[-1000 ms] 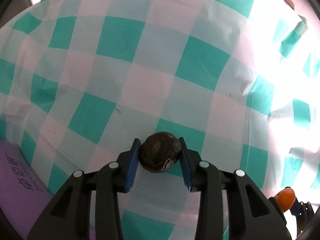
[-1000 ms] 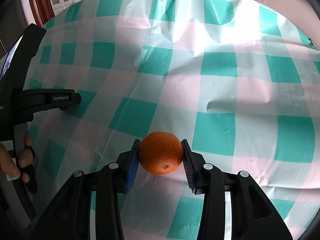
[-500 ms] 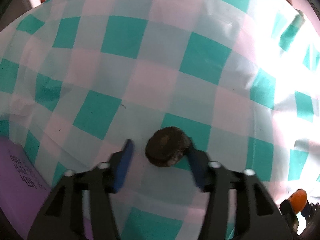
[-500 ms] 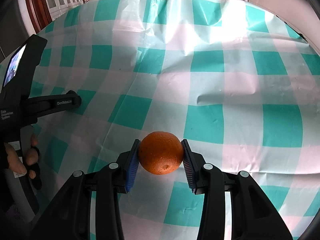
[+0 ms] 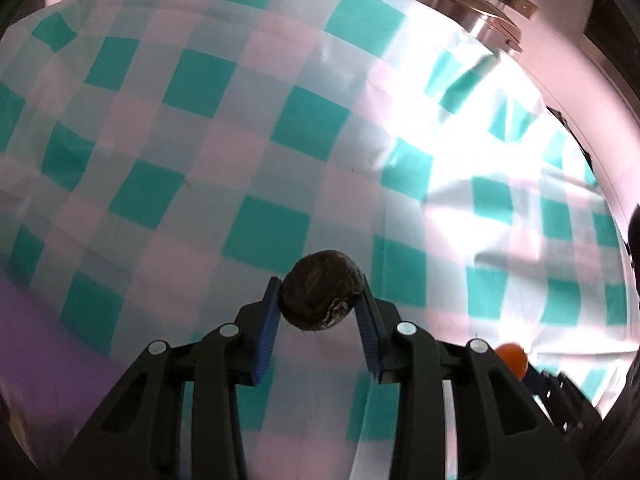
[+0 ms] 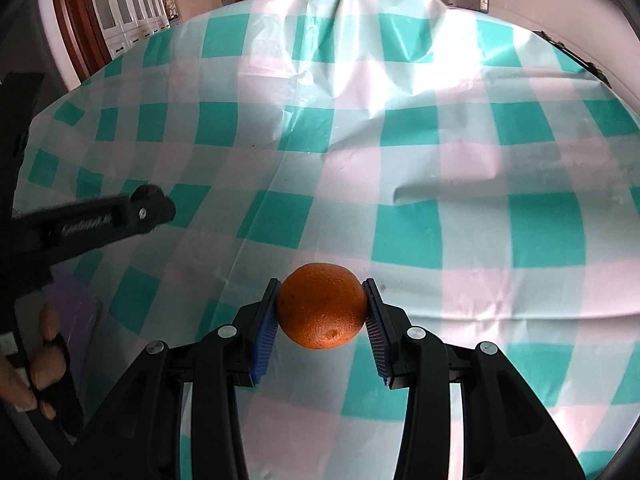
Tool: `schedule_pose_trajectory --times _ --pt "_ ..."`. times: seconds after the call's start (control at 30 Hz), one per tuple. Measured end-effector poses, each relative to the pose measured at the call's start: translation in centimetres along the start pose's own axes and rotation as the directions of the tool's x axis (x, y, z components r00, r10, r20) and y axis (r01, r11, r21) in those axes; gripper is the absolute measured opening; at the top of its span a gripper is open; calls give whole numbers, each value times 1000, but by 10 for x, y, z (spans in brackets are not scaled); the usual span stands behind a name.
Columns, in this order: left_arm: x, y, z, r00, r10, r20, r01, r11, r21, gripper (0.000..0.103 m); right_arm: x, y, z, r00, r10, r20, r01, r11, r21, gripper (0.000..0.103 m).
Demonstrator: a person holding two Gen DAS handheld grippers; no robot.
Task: Organize fruits
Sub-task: 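Carry the orange and small dark fruit over the box with both tools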
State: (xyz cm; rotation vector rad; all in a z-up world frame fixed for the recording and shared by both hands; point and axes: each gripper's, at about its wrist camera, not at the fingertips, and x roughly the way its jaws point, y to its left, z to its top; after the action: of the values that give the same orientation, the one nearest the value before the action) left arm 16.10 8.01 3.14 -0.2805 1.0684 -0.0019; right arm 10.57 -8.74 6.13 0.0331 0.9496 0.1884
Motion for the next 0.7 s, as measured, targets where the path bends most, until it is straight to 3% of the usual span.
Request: schedule_pose_trajectory --times 0.13,0.4,0.57,0.7 --pt "-25 -21 -32 1000 8 2 -8 997 80 37 -22 -14 -19 1000 11 -6 -11 1000 7 41" --pt "-112 -50 -143 1000 26 2 -26 967 253 37 -89 -32 -73 997 68 -31 -69 997 -20 41" --pt "-154 -51 -197 999 31 10 -32 964 263 37 -134 -27 -97 994 111 -9 -112 990 -84 41" --pt "-199 -32 -219 995 66 70 -79 974 211 37 -159 -3 -112 983 185 -9 -184 974 -130 41"
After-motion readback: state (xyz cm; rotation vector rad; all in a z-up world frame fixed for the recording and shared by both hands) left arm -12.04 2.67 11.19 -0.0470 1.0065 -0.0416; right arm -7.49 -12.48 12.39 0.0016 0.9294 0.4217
